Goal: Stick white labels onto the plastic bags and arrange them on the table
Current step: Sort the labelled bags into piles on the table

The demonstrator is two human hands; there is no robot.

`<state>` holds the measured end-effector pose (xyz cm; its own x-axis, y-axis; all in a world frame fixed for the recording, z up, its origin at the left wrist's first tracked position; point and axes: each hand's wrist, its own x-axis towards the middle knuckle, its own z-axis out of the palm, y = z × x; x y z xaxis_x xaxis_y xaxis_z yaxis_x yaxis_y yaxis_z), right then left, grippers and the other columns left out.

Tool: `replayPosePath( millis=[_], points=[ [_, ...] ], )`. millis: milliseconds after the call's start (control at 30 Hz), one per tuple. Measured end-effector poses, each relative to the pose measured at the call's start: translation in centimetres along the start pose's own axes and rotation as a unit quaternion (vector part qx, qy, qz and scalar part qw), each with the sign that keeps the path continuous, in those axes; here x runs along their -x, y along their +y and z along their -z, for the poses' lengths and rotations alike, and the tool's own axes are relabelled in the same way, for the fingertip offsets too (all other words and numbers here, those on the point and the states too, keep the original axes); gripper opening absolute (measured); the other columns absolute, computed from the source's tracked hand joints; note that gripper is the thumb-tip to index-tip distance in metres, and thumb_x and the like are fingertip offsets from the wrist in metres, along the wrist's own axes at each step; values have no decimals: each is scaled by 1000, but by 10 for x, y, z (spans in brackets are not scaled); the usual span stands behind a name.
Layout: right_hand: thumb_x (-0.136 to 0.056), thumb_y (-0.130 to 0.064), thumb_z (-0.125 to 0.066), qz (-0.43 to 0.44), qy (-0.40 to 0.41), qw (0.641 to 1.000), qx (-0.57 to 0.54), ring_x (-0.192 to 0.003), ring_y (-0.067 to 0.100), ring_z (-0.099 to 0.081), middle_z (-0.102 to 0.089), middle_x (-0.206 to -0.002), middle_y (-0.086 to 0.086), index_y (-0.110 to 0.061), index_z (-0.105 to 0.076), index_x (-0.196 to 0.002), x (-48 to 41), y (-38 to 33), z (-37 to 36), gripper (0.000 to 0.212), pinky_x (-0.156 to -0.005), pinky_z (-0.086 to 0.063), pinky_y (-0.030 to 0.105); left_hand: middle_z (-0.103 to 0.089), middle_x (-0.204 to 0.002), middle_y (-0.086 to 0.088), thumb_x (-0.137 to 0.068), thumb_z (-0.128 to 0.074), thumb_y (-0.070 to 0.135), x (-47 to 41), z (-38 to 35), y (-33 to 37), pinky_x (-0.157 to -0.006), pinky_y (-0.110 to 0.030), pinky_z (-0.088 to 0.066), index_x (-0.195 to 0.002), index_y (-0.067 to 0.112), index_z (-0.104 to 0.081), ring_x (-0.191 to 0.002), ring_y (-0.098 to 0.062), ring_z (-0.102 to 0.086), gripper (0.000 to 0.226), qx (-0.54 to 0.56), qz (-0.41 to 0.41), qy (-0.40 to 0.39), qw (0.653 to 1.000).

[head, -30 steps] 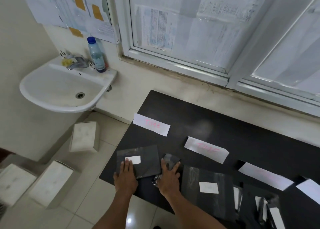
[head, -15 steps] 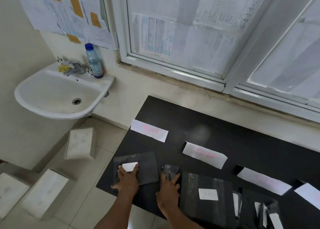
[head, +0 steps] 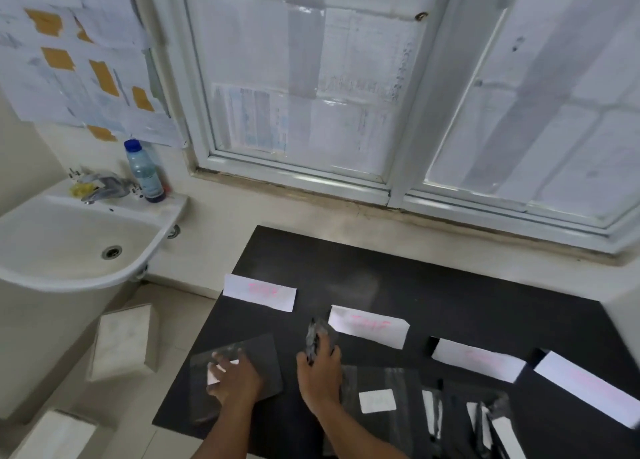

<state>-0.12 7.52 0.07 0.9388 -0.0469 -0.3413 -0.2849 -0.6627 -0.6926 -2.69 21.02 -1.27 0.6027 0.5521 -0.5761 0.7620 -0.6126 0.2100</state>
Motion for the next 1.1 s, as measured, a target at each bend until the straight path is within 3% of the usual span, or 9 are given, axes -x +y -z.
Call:
replayPosePath(
  millis=[100,167,233,300,467,633,800,933,1100],
  points=[
    [-83,-34,-55,34,44,998,-8,-125,30,-42,-34,-143,13,-27,-28,-145,-5,8,34,68,-104,-40,40,-25,-157,-14,-100,-39,22,13,2,46,-113,-46,-30,-146,15,-35,-143,-30,-26,48,120,-94,10,988],
    [-83,-33,-57,50,71,996,-17,-130,29,-38,-29,-147,12,-25,-28,-145,-8,23,62,69,-108,-39,40,-57,-132,-15,-100,-42,26,31,-3,89,-103,-40,-41,-121,10,-61,-123,-31,-52,32,258,-121,-26,958],
    [-84,-33,-57,55,86,995,-11,-138,28,-30,-22,-153,10,-25,-26,-146,-12,42,91,70,-112,-36,40,-68,-104,-14,-98,-48,38,63,-8,135,-85,-36,-51,-93,12,-66,-96,-29,-65,32,386,-104,-121,909],
    [-82,-40,-54,64,100,993,-12,-138,28,-31,-23,-152,9,-28,-26,-145,-14,66,126,70,-110,-37,43,-71,-95,-13,-95,-53,43,97,-22,181,-73,-33,-54,-91,12,-67,-88,-27,-68,35,443,-99,-208,866],
    [-69,-52,-50,50,152,986,-40,-136,22,-35,-32,-149,6,-19,-14,-151,-11,137,229,95,-110,-36,38,-72,-99,-18,-88,-66,10,168,-92,271,-62,-20,-53,-100,-1,-69,-76,-18,-67,17,366,-223,-222,876],
    [-74,-61,-62,34,180,981,-63,-135,12,-36,-31,-150,-4,-27,-6,-152,-7,233,328,101,-109,-37,31,-72,-85,-12,-88,-61,1,228,-162,344,-56,-22,-52,-94,4,-68,-73,-19,-67,10,335,-228,-279,871],
    [-83,-55,-60,-43,229,970,-66,-136,6,-29,-29,-146,-13,-24,-16,-151,2,351,414,87,-113,-27,27,-70,-91,-17,-85,-63,4,274,-236,408,-74,-37,-57,-87,9,-67,-80,-28,-67,7,256,-246,-309,883],
    [-91,-26,-59,-190,278,941,-45,-134,30,-39,-42,-146,15,-7,-30,-146,0,443,466,65,-111,-31,37,-68,-84,-9,-87,-62,2,307,-290,444,-57,-24,-49,-97,6,-67,-72,-20,-65,12,218,-240,-334,885],
    [-88,-9,-54,-271,268,924,23,-120,34,-49,-54,-129,16,-8,-52,-130,-8,518,515,41,-99,-40,39,-68,-84,-11,-85,-61,-1,331,-345,467,-59,-23,-49,-89,7,-68,-69,-18,-63,11,169,-224,-354,892]
  ],
)
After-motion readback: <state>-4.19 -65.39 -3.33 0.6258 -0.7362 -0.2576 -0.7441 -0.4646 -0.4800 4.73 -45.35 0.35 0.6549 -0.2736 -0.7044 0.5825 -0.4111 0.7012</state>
